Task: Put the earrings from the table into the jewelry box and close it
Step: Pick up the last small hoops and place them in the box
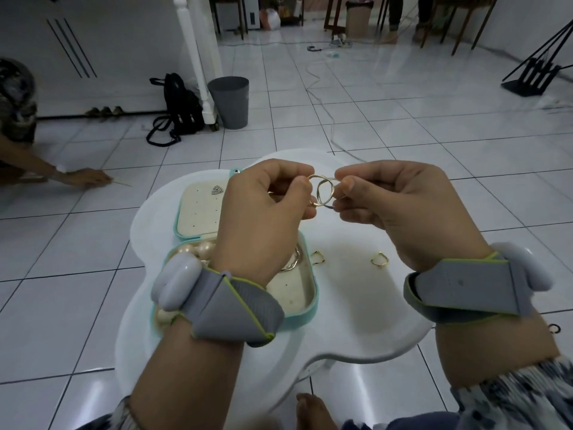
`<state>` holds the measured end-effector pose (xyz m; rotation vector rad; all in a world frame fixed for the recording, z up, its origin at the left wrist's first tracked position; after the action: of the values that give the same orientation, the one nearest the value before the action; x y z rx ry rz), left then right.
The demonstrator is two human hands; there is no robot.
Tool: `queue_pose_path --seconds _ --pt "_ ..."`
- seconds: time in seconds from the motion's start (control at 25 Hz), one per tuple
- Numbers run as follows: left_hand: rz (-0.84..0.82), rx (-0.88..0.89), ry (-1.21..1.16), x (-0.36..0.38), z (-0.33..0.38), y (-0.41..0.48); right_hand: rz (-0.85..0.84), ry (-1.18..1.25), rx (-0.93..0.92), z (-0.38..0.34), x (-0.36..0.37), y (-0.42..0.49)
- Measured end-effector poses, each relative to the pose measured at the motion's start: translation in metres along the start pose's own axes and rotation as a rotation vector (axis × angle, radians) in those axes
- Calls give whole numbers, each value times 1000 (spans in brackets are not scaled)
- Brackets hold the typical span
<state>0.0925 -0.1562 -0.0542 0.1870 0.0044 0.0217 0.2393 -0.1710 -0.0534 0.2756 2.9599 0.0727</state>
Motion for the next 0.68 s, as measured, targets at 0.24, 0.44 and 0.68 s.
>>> queue_pose_path --seconds 0.24,0.44,0.68 --pt "77 -12 -17 -16 -2 -1 -73 112 20 -5 25 -1" --pt "164 40 -20 -25 -4 -3 -93 109 16 -7 43 -2" --pt "204 189 78 -38 -8 -2 -119 140 11 -9 59 -4"
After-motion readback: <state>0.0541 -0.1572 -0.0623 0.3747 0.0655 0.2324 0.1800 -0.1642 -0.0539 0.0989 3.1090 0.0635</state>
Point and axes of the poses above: each hand's wrist, its own y-axis towards the middle knuckle, its own x-axis out of the palm, z = x × y, the point moved 1 cm from there along y, towards the middle knuckle, and after that the axes turned 11 degrees about -y, right-handed, at the moved point
